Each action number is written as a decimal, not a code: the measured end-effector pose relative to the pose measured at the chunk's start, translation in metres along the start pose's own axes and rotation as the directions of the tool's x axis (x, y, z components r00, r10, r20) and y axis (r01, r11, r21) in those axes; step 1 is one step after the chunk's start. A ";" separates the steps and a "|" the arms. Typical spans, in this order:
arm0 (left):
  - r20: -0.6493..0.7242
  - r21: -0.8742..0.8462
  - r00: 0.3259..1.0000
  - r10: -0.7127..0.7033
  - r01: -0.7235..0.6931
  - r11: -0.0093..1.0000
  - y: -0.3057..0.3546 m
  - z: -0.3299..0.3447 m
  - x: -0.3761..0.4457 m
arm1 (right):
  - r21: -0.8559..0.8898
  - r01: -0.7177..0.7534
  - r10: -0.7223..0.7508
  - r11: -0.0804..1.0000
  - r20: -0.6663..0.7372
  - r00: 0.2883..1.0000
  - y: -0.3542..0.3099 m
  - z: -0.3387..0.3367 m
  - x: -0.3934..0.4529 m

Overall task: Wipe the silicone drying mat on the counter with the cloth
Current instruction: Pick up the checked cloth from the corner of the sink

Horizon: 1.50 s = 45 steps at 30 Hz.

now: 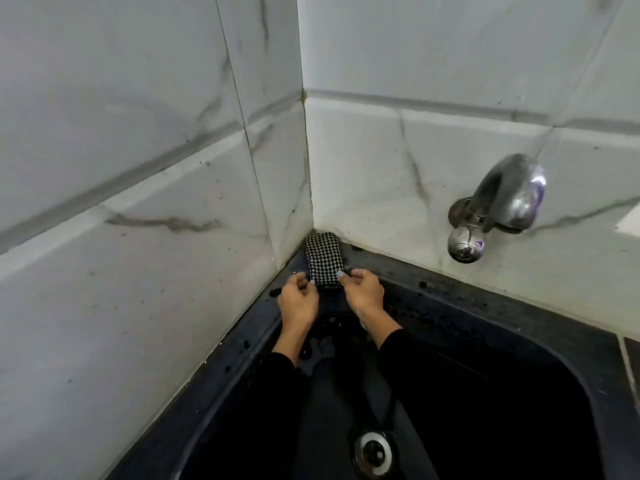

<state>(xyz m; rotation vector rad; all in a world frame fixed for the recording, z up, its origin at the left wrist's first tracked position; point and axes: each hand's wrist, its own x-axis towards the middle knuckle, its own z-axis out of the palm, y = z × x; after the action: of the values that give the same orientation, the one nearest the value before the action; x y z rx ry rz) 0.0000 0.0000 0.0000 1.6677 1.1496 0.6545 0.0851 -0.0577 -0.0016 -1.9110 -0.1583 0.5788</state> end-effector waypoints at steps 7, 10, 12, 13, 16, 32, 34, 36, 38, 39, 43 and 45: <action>-0.048 -0.037 0.999 -0.011 0.009 0.999 -0.007 0.022 0.025 | 0.129 -0.073 0.087 0.989 -0.111 0.990 -0.002 0.036 0.031; -0.069 -0.060 0.997 -0.029 0.025 0.998 -0.008 0.026 0.028 | 0.165 -0.116 0.141 0.979 -0.146 0.979 -0.002 0.044 0.039; -0.066 -0.107 0.995 -0.073 0.066 0.992 -0.006 0.026 0.026 | 0.265 -0.161 0.192 0.951 -0.097 0.977 -0.006 0.045 0.041; -0.069 -0.140 0.992 -0.102 0.092 0.986 -0.006 0.025 0.025 | 0.333 -0.185 0.207 0.925 -0.034 0.978 -0.009 0.043 0.039; -0.011 -0.290 0.973 -0.231 0.218 0.932 0.002 0.020 0.019 | 0.496 -0.275 0.205 0.824 0.191 0.960 -0.019 0.025 0.023; 0.480 -0.487 0.794 -0.372 0.594 0.640 0.052 0.034 -0.183 | 0.727 -0.300 -0.011 0.618 0.389 0.921 0.055 -0.181 -0.163; 0.476 -0.485 0.806 -0.351 0.574 0.660 0.059 0.041 -0.219 | 0.731 -0.271 -0.041 0.626 0.378 0.925 0.066 -0.206 -0.182; 0.473 -0.499 0.819 -0.323 0.552 0.668 0.067 0.048 -0.252 | 0.738 -0.246 -0.056 0.628 0.359 0.932 0.076 -0.229 -0.199; 0.480 -0.515 0.826 -0.296 0.539 0.666 0.074 0.059 -0.286 | 0.756 -0.215 -0.063 0.618 0.320 0.945 0.089 -0.254 -0.215; 0.484 -0.518 0.829 -0.279 0.529 0.672 0.076 0.066 -0.302 | 0.765 -0.197 -0.059 0.613 0.294 0.954 0.096 -0.267 -0.223; 0.519 -0.495 0.827 -0.215 0.496 0.714 0.073 0.097 -0.363 | 0.802 -0.139 -0.066 0.580 0.217 0.974 0.127 -0.322 -0.256; 0.549 -0.471 0.817 -0.179 0.479 0.741 0.067 0.114 -0.396 | 0.820 -0.106 -0.091 0.562 0.189 0.978 0.144 -0.352 -0.276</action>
<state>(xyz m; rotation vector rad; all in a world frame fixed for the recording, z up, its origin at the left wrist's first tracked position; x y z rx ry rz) -0.0414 -0.4117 0.0529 0.9515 0.7472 0.2879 -0.0152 -0.5126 0.0625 -0.9038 0.0048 0.7012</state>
